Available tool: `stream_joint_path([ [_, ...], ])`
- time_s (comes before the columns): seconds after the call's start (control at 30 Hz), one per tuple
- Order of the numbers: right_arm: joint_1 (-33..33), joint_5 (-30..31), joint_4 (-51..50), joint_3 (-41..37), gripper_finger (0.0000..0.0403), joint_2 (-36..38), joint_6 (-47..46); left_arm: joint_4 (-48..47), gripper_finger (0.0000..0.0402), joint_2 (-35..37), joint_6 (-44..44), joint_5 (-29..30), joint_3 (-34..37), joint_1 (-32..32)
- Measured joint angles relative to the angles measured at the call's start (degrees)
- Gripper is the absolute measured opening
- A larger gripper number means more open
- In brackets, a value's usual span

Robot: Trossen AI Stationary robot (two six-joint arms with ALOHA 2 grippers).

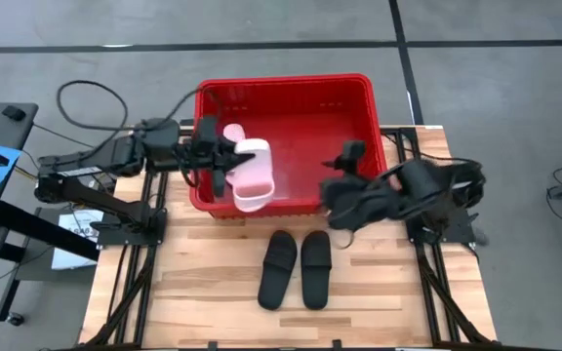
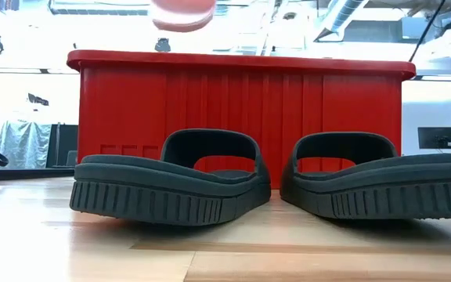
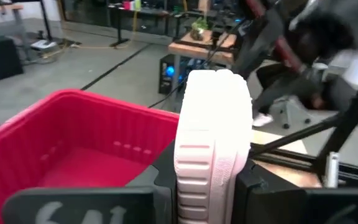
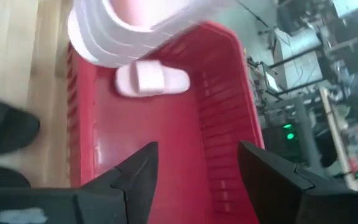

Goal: Pick and place slides into bin
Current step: Put the pink slipper in the red bin

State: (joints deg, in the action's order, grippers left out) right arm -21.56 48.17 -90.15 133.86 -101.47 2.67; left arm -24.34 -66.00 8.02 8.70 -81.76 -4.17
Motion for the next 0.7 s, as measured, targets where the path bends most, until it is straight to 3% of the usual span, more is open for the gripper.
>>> stream_joint_path([
  [0.17,1.56,-0.18,0.04,0.00,0.0208,5.05,-5.70,-2.93,0.0053,3.43,-1.68,-4.60,0.01,-7.99],
  [0.37,4.89,-0.28,0.13,0.00,0.0200,9.04,-7.66,-4.30,0.0053,4.25,-3.59,-14.67,0.17,-20.30],
  [0.7,15.55,-0.32,0.14,-0.17,0.0198,10.10,-2.15,-4.10,0.0053,-5.12,-2.43,-31.35,0.22,-39.75],
])
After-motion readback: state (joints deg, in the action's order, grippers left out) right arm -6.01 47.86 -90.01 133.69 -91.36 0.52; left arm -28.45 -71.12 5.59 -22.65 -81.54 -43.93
